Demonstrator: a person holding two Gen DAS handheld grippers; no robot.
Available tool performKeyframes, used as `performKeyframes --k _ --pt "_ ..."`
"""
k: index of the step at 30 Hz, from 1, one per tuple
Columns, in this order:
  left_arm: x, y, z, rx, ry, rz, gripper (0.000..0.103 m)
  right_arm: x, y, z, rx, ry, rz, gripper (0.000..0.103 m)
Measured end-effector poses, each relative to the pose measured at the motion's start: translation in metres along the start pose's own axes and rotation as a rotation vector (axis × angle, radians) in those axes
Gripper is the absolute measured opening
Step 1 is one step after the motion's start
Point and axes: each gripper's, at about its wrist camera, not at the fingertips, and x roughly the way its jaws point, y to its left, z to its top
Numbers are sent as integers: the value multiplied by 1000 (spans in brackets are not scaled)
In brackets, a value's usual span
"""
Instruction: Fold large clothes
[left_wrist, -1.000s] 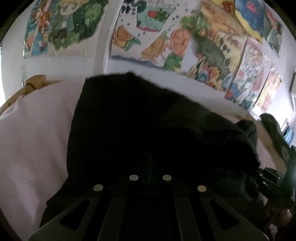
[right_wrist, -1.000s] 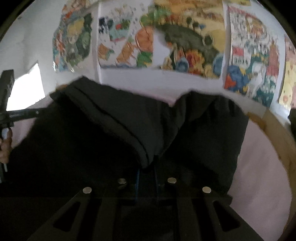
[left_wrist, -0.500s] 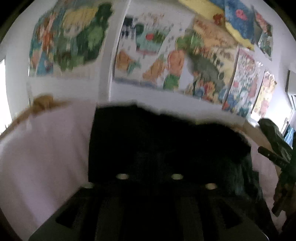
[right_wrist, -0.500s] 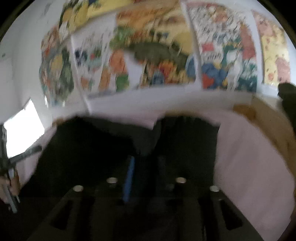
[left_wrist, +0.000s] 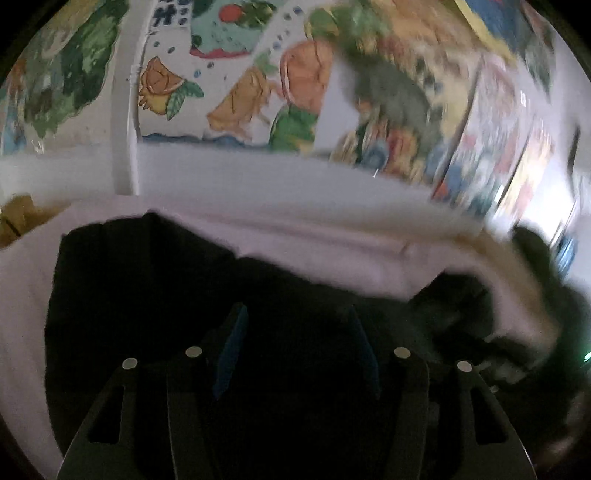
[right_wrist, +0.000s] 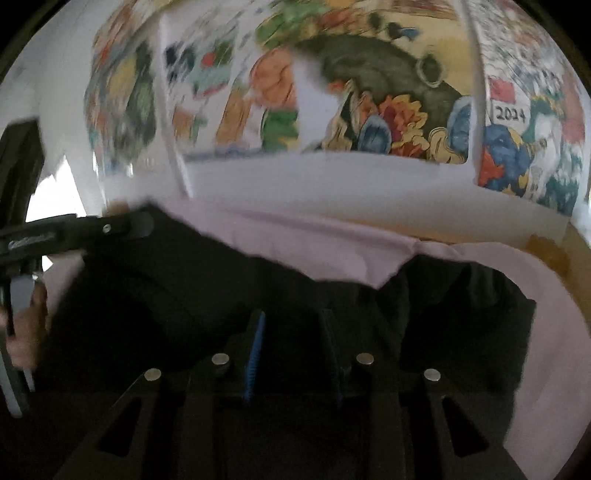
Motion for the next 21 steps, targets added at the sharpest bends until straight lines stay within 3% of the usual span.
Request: performKeyframes --k 5,10,14,17,20,21 --pt "23 26 -37 19 12 -32 50 12 4 -28 -191 11 -118 27" --pt "43 19 -50 80 -3 27 50 45 -12 -37 -129 41 -107 26" --pt "67 27 -59 49 -6 18 50 63 -13 -43 -129 58 -118 26" --pt "64 27 -65 60 -20 30 52 64 -10 -44 -142 60 -136 26" --pt "45 30 -65 22 -45 -22 53 40 -10 -43 -122 8 -140 32" --pt "34 33 -66 -6 -45 -31 54 34 -11 -42 -113 -1 -147 43"
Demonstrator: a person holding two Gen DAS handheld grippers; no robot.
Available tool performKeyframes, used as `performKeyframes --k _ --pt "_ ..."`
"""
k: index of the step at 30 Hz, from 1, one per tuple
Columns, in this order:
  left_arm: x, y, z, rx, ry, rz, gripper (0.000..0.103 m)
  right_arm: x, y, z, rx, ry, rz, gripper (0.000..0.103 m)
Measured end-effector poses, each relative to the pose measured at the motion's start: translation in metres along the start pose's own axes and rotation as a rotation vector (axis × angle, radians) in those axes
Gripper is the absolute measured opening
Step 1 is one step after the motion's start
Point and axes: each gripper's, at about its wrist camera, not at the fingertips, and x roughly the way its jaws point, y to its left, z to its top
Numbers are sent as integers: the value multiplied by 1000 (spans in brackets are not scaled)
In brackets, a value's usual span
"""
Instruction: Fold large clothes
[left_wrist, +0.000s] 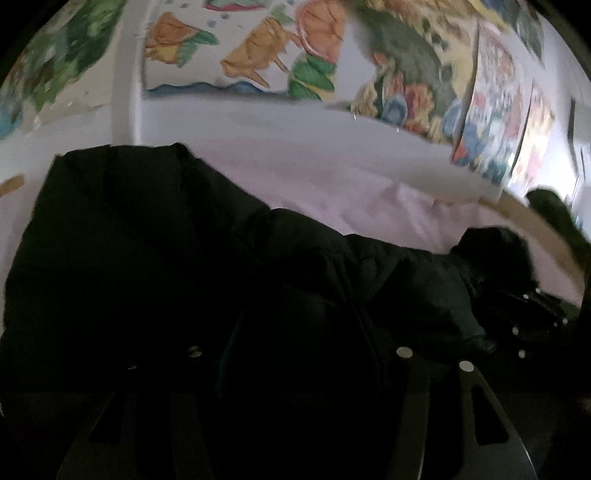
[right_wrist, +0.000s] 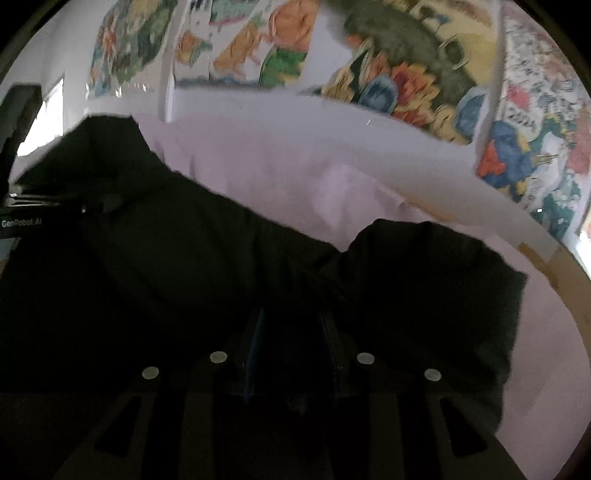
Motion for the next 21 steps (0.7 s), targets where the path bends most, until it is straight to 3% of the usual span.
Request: performKeyframes --k 1,3,5,9,15,21 --pt "-7 0 1 -15 2 0 57 -13 -6 0 34 0 0 56" --pt "-26 -1 1 -37 8 19 63 -29 -18 -1 110 20 50 68" --pt "-45 -5 -5 -39 15 40 71 -43 -24 -5 161 46 74 69" --pt "-76 -20 -17 -13 39 71 73 -78 -25 -20 188 89 73 70" --pt "-138 -25 -40 -79 94 69 90 -136 -14 -31 203 115 111 79" --pt "-218 -46 -63 5 75 142 99 -210 14 -45 220 106 161 87"
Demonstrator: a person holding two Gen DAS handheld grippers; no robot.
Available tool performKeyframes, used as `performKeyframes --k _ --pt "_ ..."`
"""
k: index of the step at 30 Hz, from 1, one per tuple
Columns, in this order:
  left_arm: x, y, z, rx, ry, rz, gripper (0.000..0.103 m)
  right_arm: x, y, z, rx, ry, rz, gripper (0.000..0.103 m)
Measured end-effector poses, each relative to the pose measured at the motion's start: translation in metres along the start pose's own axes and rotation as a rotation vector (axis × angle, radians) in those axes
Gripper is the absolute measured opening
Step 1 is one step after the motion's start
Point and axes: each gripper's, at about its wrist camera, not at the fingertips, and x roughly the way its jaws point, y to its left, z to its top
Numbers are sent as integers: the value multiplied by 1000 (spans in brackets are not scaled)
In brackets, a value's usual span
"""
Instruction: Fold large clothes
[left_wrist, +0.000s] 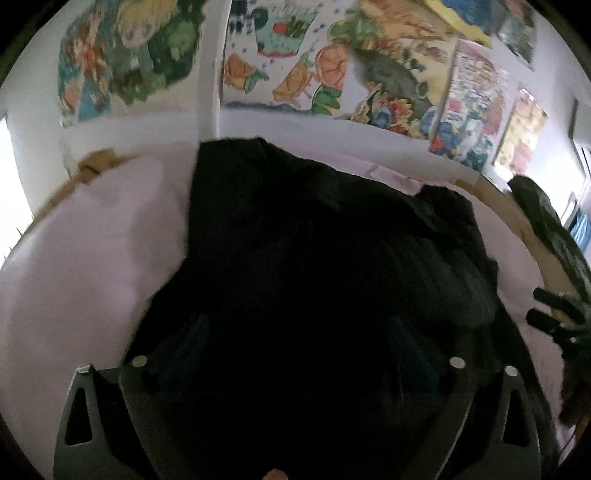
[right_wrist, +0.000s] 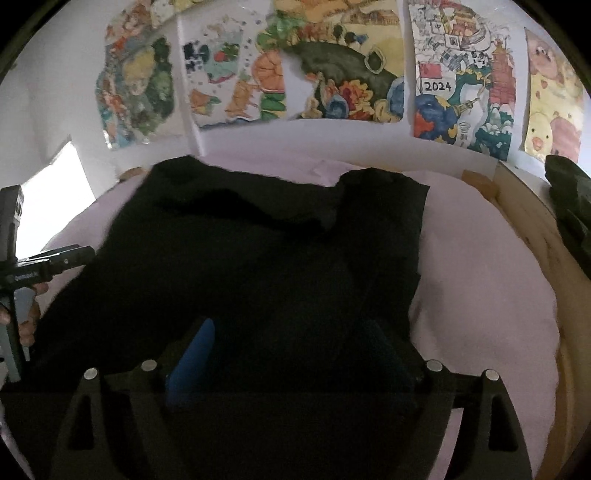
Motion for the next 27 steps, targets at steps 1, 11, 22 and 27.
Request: performKeyframes --k 1,11,22,27 --pt "-10 -3 -5 15 -9 10 101 -11 7 -4 -10 -2 8 88" --pt "-130 -41 -50 234 -54 75 101 -117 79 -54 -224 59 -19 99" --pt "-193 -66 -101 338 -39 28 101 -182 145 -92 -265 123 -60 103" --pt "-191 -60 -148 461 6 -19 101 -176 147 -119 -299 161 -48 103"
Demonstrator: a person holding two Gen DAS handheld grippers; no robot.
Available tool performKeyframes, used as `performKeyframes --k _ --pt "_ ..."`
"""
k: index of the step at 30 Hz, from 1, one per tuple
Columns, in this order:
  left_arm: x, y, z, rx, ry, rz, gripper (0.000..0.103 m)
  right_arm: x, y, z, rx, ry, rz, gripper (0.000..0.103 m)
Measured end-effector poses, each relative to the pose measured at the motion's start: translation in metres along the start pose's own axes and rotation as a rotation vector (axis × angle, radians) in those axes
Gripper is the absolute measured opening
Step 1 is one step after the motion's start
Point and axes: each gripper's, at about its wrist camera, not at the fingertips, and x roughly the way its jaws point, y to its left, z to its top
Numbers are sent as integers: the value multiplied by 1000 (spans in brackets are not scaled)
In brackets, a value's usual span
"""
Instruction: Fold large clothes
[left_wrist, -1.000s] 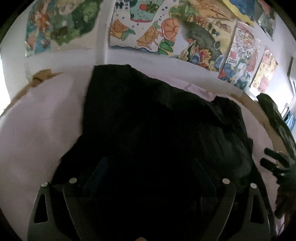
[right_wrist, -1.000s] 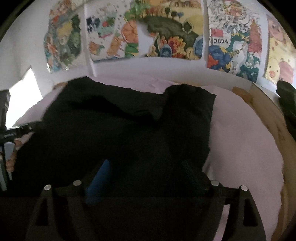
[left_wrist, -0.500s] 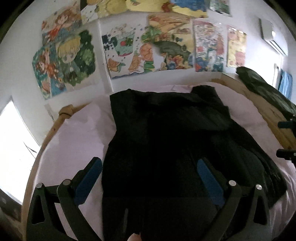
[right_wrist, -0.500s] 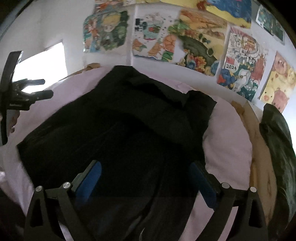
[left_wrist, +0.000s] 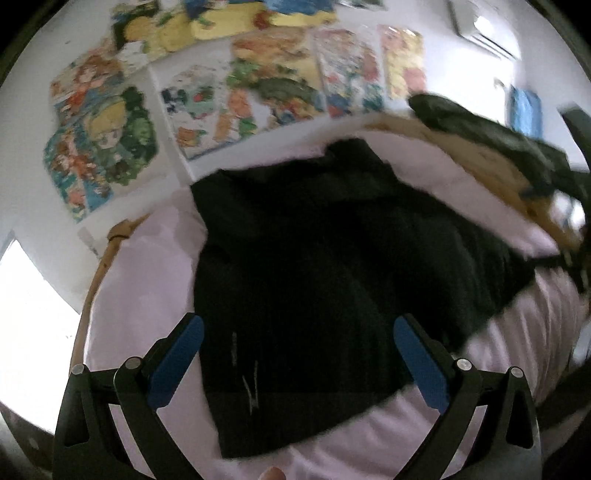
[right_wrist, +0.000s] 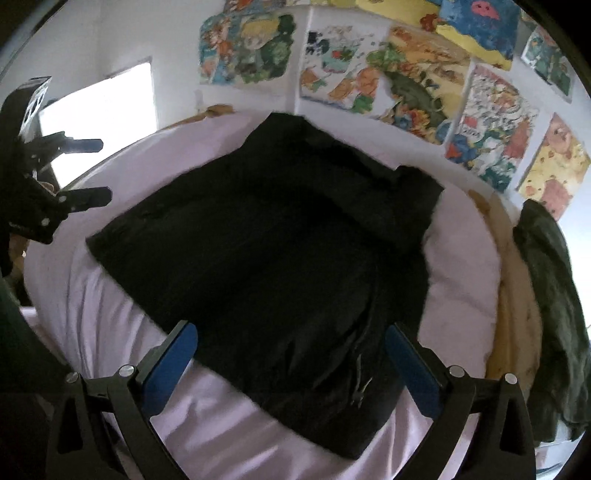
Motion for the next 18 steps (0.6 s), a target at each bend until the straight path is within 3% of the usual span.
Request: performKeyframes --k 7,12,18 --pt "33 -11 -63 203 100 -34 101 34 -6 -20 24 120 75 103" --pt "44 -2 -87 238 141 -93 101 47 1 -28 -27 162 84 103" --pt "68 7 -116 357 256 -4 101 67 10 -48 -90 223 34 103"
